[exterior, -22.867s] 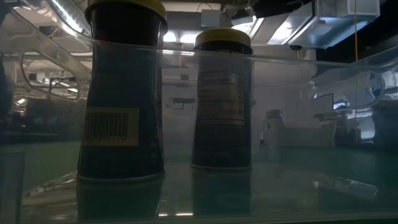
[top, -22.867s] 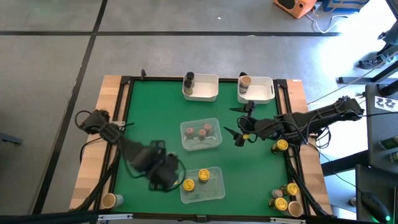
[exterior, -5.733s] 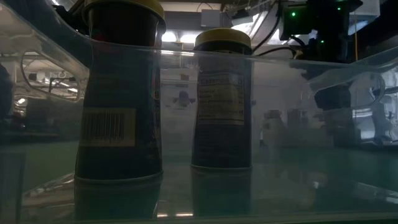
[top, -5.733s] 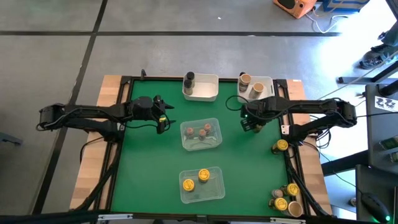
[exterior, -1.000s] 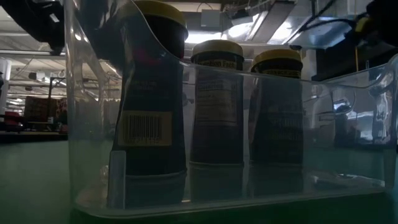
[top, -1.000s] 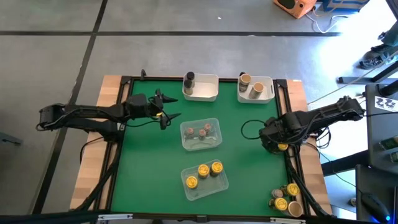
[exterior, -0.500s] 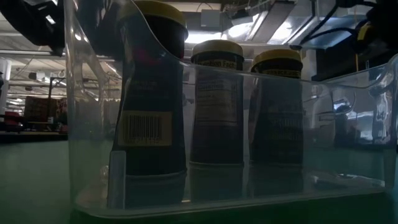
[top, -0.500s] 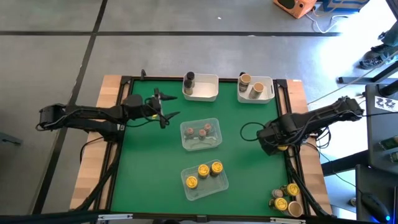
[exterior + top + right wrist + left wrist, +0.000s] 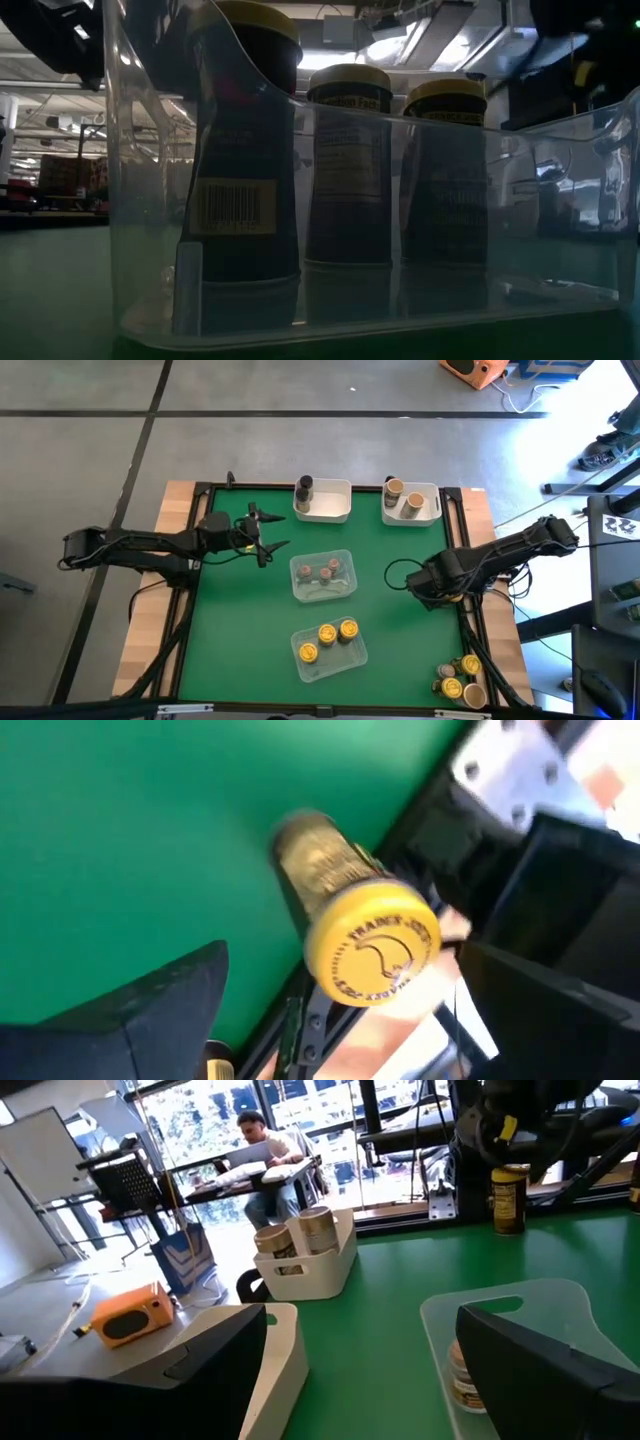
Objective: Sort spices by type
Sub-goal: Put the middle right yellow seasoning bottle into the bottom transparent bin
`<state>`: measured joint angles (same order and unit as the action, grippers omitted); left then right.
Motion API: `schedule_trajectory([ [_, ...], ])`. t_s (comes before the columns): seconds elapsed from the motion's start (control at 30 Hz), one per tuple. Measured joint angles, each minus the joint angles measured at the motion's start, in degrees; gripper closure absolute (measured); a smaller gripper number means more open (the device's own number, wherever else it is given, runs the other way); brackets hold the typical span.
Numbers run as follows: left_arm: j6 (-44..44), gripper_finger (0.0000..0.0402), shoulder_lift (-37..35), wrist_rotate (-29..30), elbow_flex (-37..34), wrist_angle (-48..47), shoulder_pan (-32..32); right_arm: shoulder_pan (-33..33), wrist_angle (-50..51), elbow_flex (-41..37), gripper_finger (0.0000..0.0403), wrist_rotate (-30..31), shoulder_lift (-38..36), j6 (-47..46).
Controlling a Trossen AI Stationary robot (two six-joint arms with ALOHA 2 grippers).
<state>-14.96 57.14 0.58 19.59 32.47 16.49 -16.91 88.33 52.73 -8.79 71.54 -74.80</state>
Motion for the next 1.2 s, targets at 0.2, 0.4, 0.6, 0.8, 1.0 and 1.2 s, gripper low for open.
schedule_trajectory([
  [0.2, 1.1, 0.0088, 0.0, 0.0, 0.0, -0.6, 0.0, 0.0, -3.0, -5.7, 0.0006, -2.8, 0.1, -5.6],
  [0.4, 1.0, 0.0088, 0.0, 0.0, 0.0, -0.5, 0.0, 0.0, -11.4, -8.9, 0.0006, -2.4, 0.1, -5.6],
  [0.6, 0.9, 0.0088, 0.0, 0.0, 0.0, -0.5, 0.0, 0.0, -13.3, -10.3, 0.0009, -2.3, 0.1, -4.4],
  [0.8, 1.0, 0.0088, 0.0, 0.0, 0.0, -0.2, 0.0, 0.0, -15.3, -10.3, 0.0082, -1.9, 0.1, -4.2],
  [1.0, 1.0, 0.0088, 0.0, 0.0, 0.0, -0.3, 0.0, 0.0, -17.6, -10.3, 0.0195, -0.9, 0.1, -2.5],
  [1.2, 1.2, 0.0088, 0.0, 0.0, 0.0, -0.4, 0.0, 0.0, -19.2, -6.0, 0.0195, -0.7, 0.1, -1.2],
])
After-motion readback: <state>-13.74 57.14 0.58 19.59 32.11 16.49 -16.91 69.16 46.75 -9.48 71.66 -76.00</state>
